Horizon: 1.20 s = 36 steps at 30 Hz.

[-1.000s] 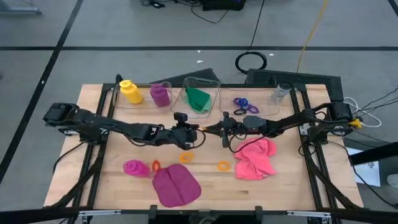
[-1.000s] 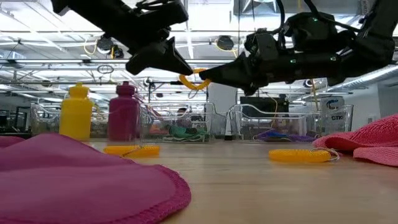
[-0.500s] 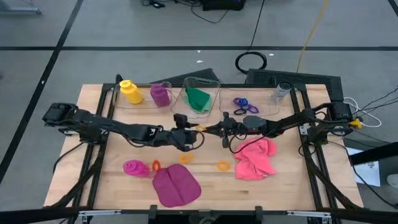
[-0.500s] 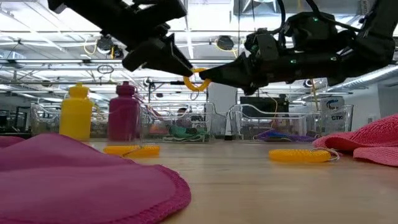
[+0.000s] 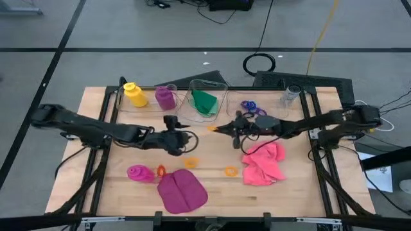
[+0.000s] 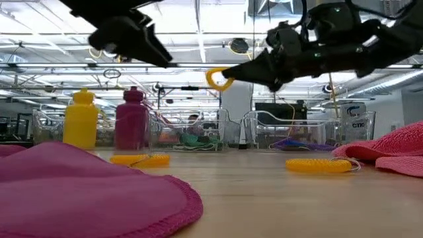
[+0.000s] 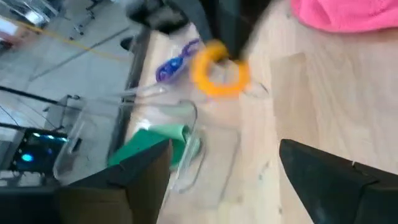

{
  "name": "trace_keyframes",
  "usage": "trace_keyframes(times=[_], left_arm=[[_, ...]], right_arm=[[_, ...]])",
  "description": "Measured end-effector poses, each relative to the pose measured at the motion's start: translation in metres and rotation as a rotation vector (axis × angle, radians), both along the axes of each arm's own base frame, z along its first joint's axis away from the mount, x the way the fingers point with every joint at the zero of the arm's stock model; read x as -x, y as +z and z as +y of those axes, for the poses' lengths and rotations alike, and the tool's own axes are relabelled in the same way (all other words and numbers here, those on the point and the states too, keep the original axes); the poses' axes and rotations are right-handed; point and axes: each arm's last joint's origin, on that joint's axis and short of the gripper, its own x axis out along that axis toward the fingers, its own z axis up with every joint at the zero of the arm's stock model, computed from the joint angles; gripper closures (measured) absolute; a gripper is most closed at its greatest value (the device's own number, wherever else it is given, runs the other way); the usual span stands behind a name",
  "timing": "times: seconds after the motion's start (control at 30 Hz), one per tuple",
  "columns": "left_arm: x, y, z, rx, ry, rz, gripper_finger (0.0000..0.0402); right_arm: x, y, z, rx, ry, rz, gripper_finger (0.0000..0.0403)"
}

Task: Pick & Place Sports Items
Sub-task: Put the top yellow spring keychain into the right transparent bin

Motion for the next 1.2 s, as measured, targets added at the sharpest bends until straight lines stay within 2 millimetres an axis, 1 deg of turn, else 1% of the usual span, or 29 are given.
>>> trace_keyframes(times=[0.13, 0.27, 0.37, 0.47, 0.57, 0.7, 0.87, 0.97, 1.07, 1.2], left_arm=[[0.011, 0.002, 0.002, 0.058, -0.014, 0.052, 0.0153], [0.017, 0.000, 0.002, 0.118, -0.047, 0.109, 0.0153], [0.017, 0.000, 0.000, 0.155, -0.081, 0.125, 0.0153], [0.017, -0.001, 0.000, 0.175, -0.118, 0.139, 0.0153], [0.016, -0.001, 0.001, 0.196, -0.139, 0.147, 0.0153], [0.015, -0.001, 0.006, 0.209, -0.126, 0.145, 0.0153], [0.014, -0.001, 0.013, 0.222, -0.090, 0.137, 0.0153], [0.014, -0.001, 0.017, 0.235, -0.080, 0.136, 0.0153], [0.013, -0.002, 0.020, 0.269, -0.096, 0.142, 0.0153], [0.012, -0.002, 0.022, 0.305, -0.113, 0.145, 0.0153]], right_arm=[[0.017, 0.018, -0.010, -0.001, -0.146, 0.060, 0.0402], [0.038, 0.034, -0.023, -0.017, -0.302, 0.102, 0.0402], [0.054, 0.042, -0.036, -0.047, -0.415, 0.125, 0.0402], [0.068, 0.045, -0.051, -0.083, -0.512, 0.158, 0.0402], [0.080, 0.041, -0.067, -0.131, -0.601, 0.220, 0.0402], [0.096, 0.029, -0.088, -0.232, -0.723, 0.328, 0.0403], [0.108, 0.013, -0.103, -0.295, -0.815, 0.465, 0.0403], [0.110, 0.006, -0.107, -0.331, -0.807, 0.512, 0.0403], [0.108, 0.001, -0.109, -0.367, -0.753, 0.537, 0.0403], [0.106, -0.005, -0.110, -0.362, -0.702, 0.578, 0.0403]])
